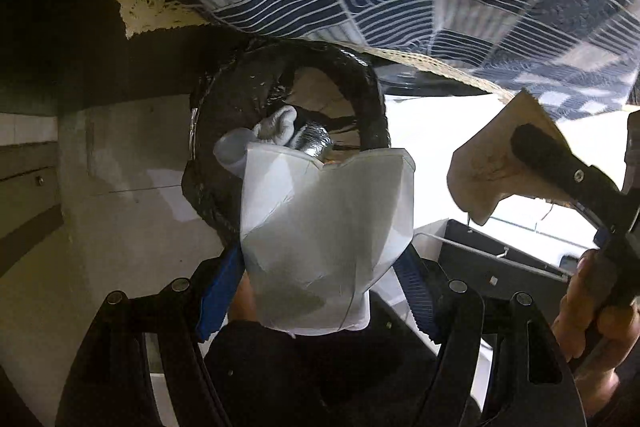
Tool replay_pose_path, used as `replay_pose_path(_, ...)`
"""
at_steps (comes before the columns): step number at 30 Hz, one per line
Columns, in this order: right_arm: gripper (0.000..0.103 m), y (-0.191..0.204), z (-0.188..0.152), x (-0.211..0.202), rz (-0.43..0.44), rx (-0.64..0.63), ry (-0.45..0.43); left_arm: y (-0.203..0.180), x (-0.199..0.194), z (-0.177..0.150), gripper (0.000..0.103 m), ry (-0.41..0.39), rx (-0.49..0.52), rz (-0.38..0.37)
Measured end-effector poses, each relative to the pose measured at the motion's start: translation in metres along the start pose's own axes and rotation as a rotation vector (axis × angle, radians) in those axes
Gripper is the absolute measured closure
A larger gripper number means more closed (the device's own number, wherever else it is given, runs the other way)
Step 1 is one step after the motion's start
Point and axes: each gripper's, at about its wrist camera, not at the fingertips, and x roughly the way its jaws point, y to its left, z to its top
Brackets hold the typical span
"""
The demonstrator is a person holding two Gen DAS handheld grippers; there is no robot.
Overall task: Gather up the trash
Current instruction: 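Open both tools to drop the tissue and paper cup into the bin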
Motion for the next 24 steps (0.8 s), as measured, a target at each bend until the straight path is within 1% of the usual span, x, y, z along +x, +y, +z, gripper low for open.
replay_pose_path(7, 0.038, -0.011, 0.021, 0.029, 0.02, -0.006, -0.009, 0.014, 0.028, 0.013, 0.031, 0.015, -0.058, 0.001)
replay_pose_path(8, 0.038, -0.012, 0.022, 0.031, 0.025, -0.006, -0.007, 0.015, 0.029, 0.015, 0.031, 0.013, -0.058, 0.003)
replay_pose_path(9, 0.034, -0.014, 0.025, 0.034, 0.035, -0.001, 0.002, 0.014, 0.03, 0.016, 0.03, 0.015, -0.054, 0.004)
replay_pose_path(10, 0.029, -0.016, 0.026, 0.036, 0.047, 0.009, 0.005, 0.013, 0.032, 0.017, 0.029, 0.023, -0.05, 0.008)
replay_pose_path(11, 0.02, -0.018, 0.026, 0.037, 0.064, 0.023, 0.003, 0.012, 0.034, 0.018, 0.02, 0.024, -0.053, 0.015)
replay_pose_path(12, 0.018, -0.02, 0.026, 0.037, 0.073, 0.037, -0.002, 0.012, 0.033, 0.018, 0.012, 0.018, -0.057, 0.024)
replay_pose_path(14, 0.018, -0.02, 0.025, 0.036, 0.072, 0.046, -0.001, 0.013, 0.03, 0.018, 0.008, 0.008, -0.053, 0.038)
replay_pose_path(17, 0.017, -0.02, 0.023, 0.031, 0.073, 0.059, -0.003, 0.013, 0.028, 0.018, 0.008, 0.005, -0.043, 0.054)
replay_pose_path(22, 0.017, -0.02, 0.014, 0.021, 0.05, 0.062, 0.007, 0.014, 0.023, 0.017, 0.008, 0.017, -0.037, 0.063)
replay_pose_path(24, 0.017, -0.02, 0.011, 0.016, 0.037, 0.063, 0.01, 0.014, 0.016, 0.016, 0.008, 0.01, -0.03, 0.065)
